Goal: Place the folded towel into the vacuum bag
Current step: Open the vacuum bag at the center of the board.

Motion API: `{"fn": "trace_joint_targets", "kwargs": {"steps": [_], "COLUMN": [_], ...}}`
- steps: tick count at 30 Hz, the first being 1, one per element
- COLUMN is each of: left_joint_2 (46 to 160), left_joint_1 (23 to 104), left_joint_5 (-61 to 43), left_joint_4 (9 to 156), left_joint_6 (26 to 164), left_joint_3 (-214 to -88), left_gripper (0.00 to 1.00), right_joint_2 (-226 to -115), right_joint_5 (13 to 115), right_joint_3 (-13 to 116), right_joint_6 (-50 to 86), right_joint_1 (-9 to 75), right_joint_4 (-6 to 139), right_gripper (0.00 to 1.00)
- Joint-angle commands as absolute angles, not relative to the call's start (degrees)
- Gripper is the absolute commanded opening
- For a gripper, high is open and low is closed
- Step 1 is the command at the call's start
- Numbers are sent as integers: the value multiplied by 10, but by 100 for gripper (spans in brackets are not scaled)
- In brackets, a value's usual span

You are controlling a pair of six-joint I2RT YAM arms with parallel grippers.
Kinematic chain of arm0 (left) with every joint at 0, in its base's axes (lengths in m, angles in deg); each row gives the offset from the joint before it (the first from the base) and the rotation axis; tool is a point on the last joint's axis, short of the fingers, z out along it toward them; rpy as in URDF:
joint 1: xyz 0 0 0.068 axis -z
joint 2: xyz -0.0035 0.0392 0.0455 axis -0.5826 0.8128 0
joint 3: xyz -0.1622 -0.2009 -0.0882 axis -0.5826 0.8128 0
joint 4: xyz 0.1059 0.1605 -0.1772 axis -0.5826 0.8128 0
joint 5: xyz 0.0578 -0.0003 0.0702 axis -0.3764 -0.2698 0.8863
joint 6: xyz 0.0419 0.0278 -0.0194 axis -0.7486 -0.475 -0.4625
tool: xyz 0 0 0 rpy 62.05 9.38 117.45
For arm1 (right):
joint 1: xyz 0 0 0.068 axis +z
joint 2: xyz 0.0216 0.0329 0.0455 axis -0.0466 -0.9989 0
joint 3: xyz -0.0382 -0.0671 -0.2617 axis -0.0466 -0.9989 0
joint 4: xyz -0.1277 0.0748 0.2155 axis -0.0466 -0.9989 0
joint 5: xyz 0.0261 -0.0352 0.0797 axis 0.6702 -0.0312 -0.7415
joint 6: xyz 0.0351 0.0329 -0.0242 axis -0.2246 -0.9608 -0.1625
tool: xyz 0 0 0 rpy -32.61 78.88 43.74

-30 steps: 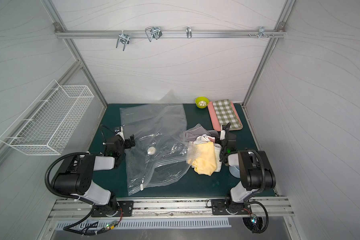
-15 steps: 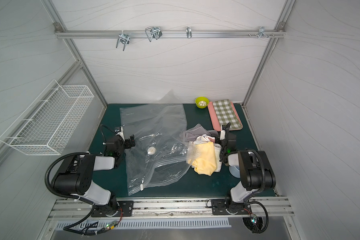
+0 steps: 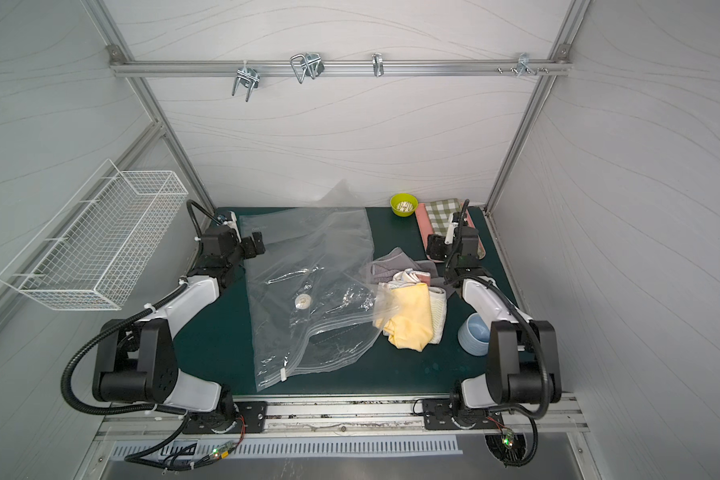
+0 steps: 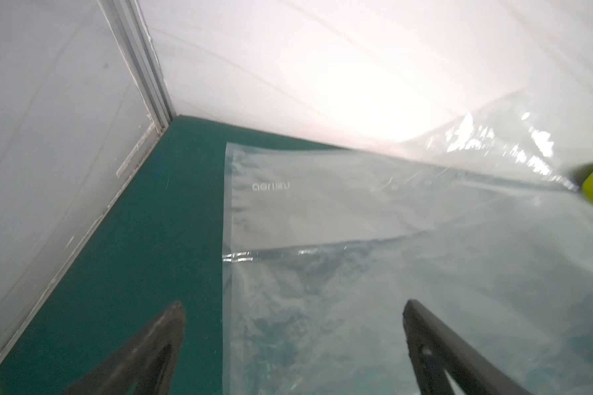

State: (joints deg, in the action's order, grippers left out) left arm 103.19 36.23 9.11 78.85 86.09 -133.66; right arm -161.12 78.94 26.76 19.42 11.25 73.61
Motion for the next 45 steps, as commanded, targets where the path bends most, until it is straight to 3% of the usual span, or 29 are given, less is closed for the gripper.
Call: {"fn": "trace_joint_targets", "kwargs": {"steps": [1, 4, 10, 16, 24, 27, 28, 31, 39, 40, 45], "left_joint_2": [1018, 1000, 920, 838, 902, 932, 939, 957, 1028, 1040, 1079], "left_joint_1": [436, 586, 889, 1094, 1098, 1046, 1016, 942, 829, 823, 793], "left_joint_5": [95, 156, 265, 329, 394, 379, 361, 314, 172, 170, 164], "left_joint_4": [964, 1093, 1274, 1384, 1403, 1358, 1341, 1290, 1212, 1215, 1237], "left_joint_6": [894, 846, 795, 822, 859, 852, 858, 869, 893, 895, 919], "left_joint_3": [-1410, -1464, -1457, -1410, -1366, -1368, -1372, -1391, -1483, -1501, -1561], "left_gripper": [100, 100, 100, 100, 99, 84, 71, 51, 10, 0, 0], "right_joint_2": [-1595, -1604, -1590, -1563, -1527, -1496, -1485, -1453, -1390, -1386, -1378], "right_joint_5": [881, 879, 833, 835, 794, 805, 806, 809, 784, 778, 753], "right_joint_3": [304, 352, 366, 370, 361, 355, 352, 350, 278, 264, 202], "right_joint_6": [75, 36, 54, 93, 58, 35, 30, 28, 11, 9, -1], "right_joint_1": [191, 235, 241, 234, 232, 233, 232, 233, 233, 234, 233], "right_joint_4": [570, 487, 430, 388, 322, 279, 266, 220, 174, 179, 229], "right_gripper": [74, 76, 78, 80, 82, 82, 82, 81, 81, 81, 81]}}
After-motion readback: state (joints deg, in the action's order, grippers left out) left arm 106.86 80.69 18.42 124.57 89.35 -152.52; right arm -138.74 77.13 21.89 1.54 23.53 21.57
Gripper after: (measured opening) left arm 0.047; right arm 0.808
